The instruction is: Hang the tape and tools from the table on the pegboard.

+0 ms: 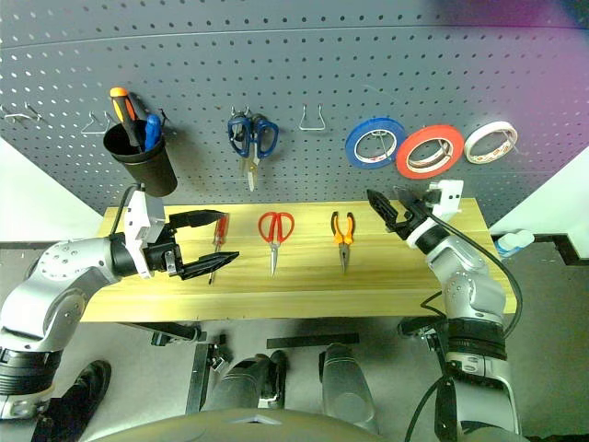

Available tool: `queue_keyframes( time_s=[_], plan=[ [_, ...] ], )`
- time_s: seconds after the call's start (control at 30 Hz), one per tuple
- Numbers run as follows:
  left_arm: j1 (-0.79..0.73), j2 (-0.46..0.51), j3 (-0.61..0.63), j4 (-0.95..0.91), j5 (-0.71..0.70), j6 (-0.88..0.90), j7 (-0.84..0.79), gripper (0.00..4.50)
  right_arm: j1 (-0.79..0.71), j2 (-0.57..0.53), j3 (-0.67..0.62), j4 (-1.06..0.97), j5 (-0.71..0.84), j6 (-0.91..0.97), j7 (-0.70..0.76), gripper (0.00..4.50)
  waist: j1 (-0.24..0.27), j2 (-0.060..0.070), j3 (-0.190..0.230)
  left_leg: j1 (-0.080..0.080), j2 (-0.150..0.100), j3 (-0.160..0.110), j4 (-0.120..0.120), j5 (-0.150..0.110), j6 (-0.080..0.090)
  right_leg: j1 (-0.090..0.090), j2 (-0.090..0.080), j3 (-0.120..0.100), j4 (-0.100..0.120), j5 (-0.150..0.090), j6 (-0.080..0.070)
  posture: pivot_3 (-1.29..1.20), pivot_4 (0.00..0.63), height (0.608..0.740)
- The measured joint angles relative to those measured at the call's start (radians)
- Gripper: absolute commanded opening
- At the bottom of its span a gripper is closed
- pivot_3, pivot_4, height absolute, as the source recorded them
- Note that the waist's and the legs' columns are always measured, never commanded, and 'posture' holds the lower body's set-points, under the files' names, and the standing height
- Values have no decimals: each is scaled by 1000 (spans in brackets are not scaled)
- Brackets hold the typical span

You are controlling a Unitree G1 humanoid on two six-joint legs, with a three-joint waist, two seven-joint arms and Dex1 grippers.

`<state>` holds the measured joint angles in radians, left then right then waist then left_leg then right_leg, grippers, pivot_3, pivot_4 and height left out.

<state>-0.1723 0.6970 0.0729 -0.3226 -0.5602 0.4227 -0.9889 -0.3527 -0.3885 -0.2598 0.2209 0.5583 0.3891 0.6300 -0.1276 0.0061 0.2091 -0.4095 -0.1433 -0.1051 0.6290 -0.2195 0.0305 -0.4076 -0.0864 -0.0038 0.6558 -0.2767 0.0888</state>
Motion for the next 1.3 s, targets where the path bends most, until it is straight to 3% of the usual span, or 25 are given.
queue_keyframes(
  time_s=[0.23, 0.37, 0.6, 0.93, 1.3],
  plan=[
    [29, 12, 27, -6, 0, 1, 10, 4500, 3, 43, 146, 0, -148, 78, -131, 4448, 1, 0, 0, 0, 0, 0, 0, 0, 0, -1, 0, 0, 0, 0, 0, -230, 190, 740],
    [53, 12, 37, -25, -1, 2, 21, 4500, -76, 112, 198, 39, -228, 178, -275, 4448, 4, 0, 0, 0, 0, 0, 0, 0, 0, -1, 0, 1, 1, 0, 0, -215, 198, 740],
    [93, 11, 53, -64, -3, 4, 51, 4500, -165, 185, 274, 105, -312, 219, -349, 4448, 11, 0, 0, 0, 0, 0, 0, 0, 0, -2, 0, 1, 1, 0, 0, -179, 210, 740],
    [132, 12, 67, -111, -18, 11, 77, 4500, -209, 176, 286, 175, -417, 246, -430, 4448, 31, 0, 1, 0, 0, 0, -1, 0, 0, -2, 0, 1, 1, 0, 0, -177, 217, 740],
    [121, 12, 67, -111, -19, 11, 77, 4500, -217, 210, 267, 147, -446, 430, -552, 4448, 31, 0, 1, 0, 0, 0, -1, 0, 0, -2, 0, 1, 0, 0, -1, -178, 222, 740]
  ],
)
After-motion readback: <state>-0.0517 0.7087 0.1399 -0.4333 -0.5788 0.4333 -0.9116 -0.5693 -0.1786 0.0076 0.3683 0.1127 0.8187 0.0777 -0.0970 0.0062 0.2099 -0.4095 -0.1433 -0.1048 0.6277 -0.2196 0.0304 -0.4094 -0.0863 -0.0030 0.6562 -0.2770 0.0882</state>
